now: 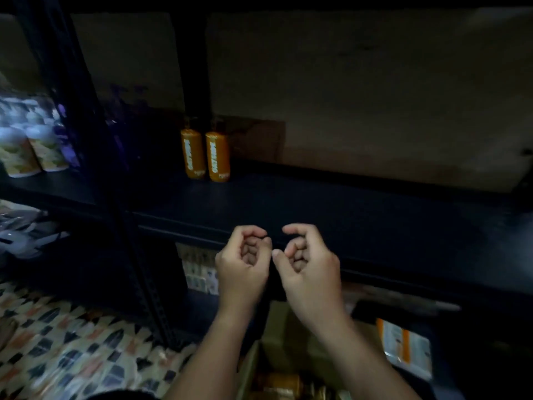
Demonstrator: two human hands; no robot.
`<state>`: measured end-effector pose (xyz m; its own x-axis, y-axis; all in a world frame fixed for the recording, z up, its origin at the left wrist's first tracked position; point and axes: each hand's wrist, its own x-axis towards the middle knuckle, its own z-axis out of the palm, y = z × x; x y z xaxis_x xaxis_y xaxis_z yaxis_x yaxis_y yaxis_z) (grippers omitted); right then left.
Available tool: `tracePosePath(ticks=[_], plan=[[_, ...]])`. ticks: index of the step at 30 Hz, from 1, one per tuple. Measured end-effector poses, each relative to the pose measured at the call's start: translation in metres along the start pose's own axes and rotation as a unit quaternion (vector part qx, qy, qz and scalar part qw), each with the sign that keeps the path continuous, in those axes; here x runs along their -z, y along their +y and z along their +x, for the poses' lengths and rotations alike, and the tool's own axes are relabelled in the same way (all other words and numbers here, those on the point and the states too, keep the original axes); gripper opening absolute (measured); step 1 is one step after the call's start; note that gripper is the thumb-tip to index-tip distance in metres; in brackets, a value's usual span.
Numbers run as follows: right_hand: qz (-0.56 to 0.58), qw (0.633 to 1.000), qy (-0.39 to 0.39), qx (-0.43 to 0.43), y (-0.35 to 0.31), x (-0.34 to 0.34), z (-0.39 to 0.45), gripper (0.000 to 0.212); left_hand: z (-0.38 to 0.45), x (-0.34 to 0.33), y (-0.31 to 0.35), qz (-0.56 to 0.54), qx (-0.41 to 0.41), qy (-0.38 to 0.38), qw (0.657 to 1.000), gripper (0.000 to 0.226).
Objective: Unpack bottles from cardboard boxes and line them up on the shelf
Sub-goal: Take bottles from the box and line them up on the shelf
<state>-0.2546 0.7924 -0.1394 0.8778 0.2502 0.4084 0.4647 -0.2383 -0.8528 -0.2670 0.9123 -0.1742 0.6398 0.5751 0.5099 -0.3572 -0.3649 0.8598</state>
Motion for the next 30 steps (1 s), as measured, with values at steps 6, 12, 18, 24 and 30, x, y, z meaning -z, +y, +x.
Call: tracePosePath(ticks=[6,12,18,24,30], plan=[[-0.116,0.978,-0.056,-0.161,0.118,0.024,-0.079,0.031,-0.112,-0.017,-0.092,0.166,0.136,-0.179,0.960,0.018],[-0.231,0.896,-0.159,-0.343,0.228,0.039,-0.149,0.046,-0.188,-0.009,-0.174,0.326,0.281,-0.390,0.814,0.057],[-0.400,0.824,-0.255,-0.308,0.275,0.021,-0.180,0.067,-0.199,-0.024,-0.201,0.340,0.282,-0.449,0.777,0.064],[-0.521,0.765,-0.244,-0.290,0.294,0.010,-0.199,0.072,-0.213,-0.037,-0.215,0.394,0.254,-0.476,0.744,0.068],[-0.465,0.769,-0.232,-0.373,0.300,0.024,-0.183,0.083,-0.216,-0.046,-0.218,0.447,0.185,-0.477,0.734,0.071]])
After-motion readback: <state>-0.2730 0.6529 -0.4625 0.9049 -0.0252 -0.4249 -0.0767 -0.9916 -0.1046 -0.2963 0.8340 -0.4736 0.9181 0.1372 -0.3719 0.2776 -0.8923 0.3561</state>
